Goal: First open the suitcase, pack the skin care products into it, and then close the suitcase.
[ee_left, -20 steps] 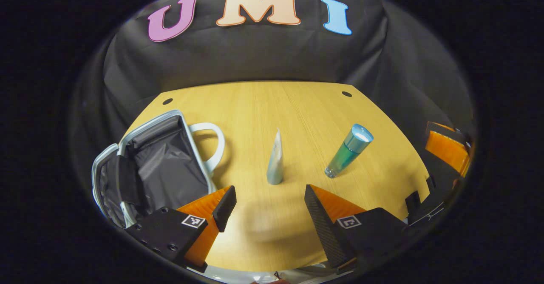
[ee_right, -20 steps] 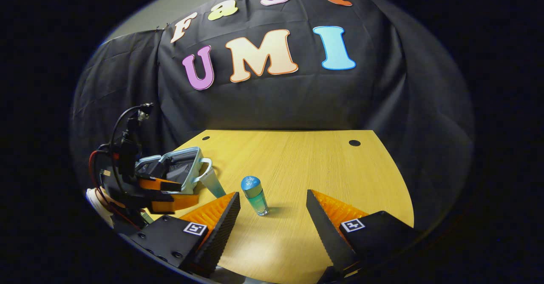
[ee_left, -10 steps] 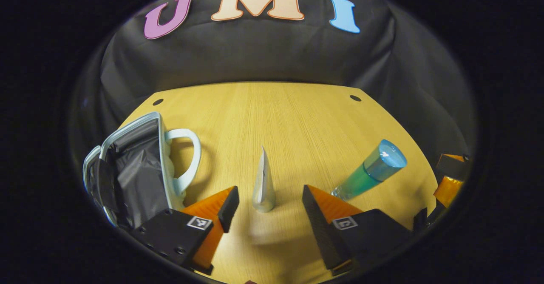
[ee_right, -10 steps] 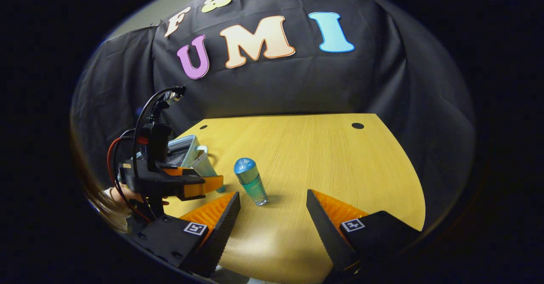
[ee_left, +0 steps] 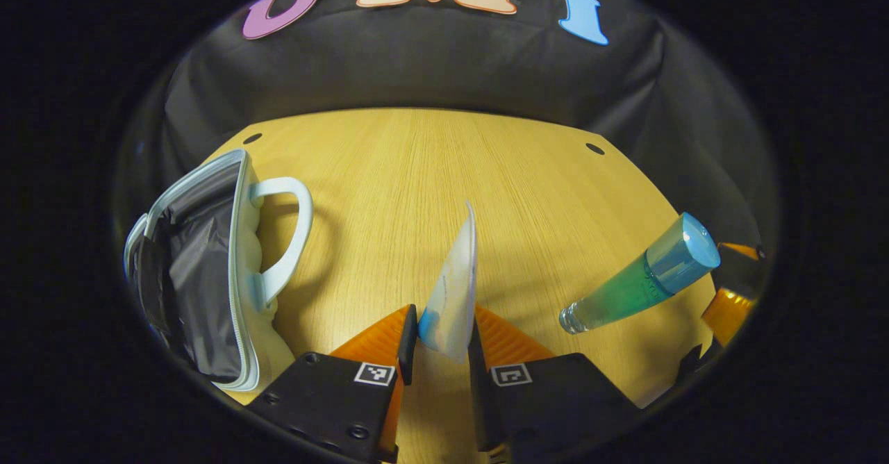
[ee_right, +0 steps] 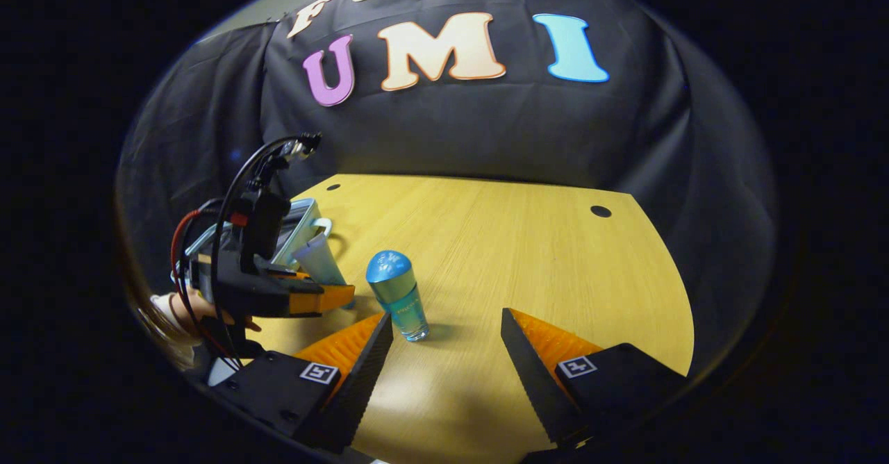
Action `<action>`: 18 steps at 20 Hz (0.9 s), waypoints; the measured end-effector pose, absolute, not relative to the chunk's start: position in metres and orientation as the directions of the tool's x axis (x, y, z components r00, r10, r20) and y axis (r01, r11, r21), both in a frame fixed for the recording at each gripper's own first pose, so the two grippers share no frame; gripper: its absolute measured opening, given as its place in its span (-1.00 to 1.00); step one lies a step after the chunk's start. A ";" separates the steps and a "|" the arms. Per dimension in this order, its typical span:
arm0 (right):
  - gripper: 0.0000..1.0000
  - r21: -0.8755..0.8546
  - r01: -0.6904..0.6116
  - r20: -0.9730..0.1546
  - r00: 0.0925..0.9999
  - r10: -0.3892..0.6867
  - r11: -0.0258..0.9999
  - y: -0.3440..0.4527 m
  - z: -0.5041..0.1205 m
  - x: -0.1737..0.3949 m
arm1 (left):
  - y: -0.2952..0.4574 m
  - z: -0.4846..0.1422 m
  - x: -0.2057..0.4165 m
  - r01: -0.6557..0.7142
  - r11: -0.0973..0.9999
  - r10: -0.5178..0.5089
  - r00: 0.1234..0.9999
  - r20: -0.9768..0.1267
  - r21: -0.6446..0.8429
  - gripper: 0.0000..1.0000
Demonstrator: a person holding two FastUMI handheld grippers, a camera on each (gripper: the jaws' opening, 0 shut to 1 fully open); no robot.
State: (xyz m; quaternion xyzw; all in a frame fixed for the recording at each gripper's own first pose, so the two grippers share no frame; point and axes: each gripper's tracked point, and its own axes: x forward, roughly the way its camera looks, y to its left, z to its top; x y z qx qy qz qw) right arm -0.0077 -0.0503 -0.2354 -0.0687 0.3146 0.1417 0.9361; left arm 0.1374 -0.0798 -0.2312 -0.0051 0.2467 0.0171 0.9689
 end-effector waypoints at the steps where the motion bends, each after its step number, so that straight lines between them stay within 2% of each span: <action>1: 0.97 -0.048 -0.327 -0.612 0.756 0.231 0.944 -0.046 -0.239 -0.007 | -0.079 -0.230 0.136 -0.040 0.999 0.031 0.876 -0.482 -0.008 -0.29; 4: 0.97 -0.055 -0.377 -0.623 0.736 0.264 0.924 -0.030 -0.255 -0.006 | -0.079 -0.226 0.128 -0.042 0.998 0.018 0.865 -0.501 -0.035 -0.32; 5: 0.90 -0.057 -0.388 -0.627 0.731 0.270 0.920 -0.026 -0.259 -0.004 | -0.081 -0.219 0.125 -0.035 0.998 0.004 0.866 -0.499 -0.052 -0.32; 9: 0.90 -0.042 -0.398 -0.631 0.722 0.285 0.916 -0.017 -0.281 0.004 | -0.088 -0.165 0.105 0.025 0.997 -0.057 0.892 -0.448 -0.077 -0.32; 10: 0.97 -0.035 -0.396 -0.631 0.721 0.287 0.918 -0.015 -0.285 0.008 | -0.085 -0.151 0.100 0.034 0.997 -0.064 0.896 -0.440 -0.075 -0.33; 11: 0.90 -0.024 -0.391 -0.625 0.724 0.291 0.920 -0.013 -0.289 0.012 | -0.082 -0.138 0.094 0.039 0.996 -0.070 0.899 -0.433 -0.079 -0.33; 12: 0.97 -0.016 -0.385 -0.623 0.726 0.292 0.923 -0.011 -0.292 0.018 | -0.077 -0.128 0.087 0.043 0.995 -0.079 0.898 -0.433 -0.091 -0.32; 13: 0.90 -0.010 -0.377 -0.622 0.727 0.289 0.926 -0.011 -0.297 0.024 | -0.071 -0.117 0.081 0.040 0.993 -0.083 0.897 -0.434 -0.107 -0.32; 14: 0.97 -0.006 -0.364 -0.626 0.728 0.280 0.931 -0.013 -0.302 0.027 | -0.063 -0.108 0.075 0.031 0.992 -0.082 0.893 -0.443 -0.121 -0.33; 15: 0.90 -0.005 -0.351 -0.627 0.731 0.271 0.936 -0.015 -0.305 0.029 | -0.054 -0.102 0.069 0.015 0.991 -0.076 0.889 -0.453 -0.136 -0.32; 16: 0.97 -0.002 -0.344 -0.624 0.734 0.267 0.939 -0.016 -0.306 0.032 | -0.042 -0.098 0.062 0.000 0.989 -0.068 0.883 -0.464 -0.146 -0.33; 18: 0.86 0.005 -0.349 -0.624 0.732 0.275 0.937 -0.013 -0.310 0.034 | -0.013 -0.087 0.048 -0.049 0.988 -0.027 0.875 -0.484 -0.144 -0.32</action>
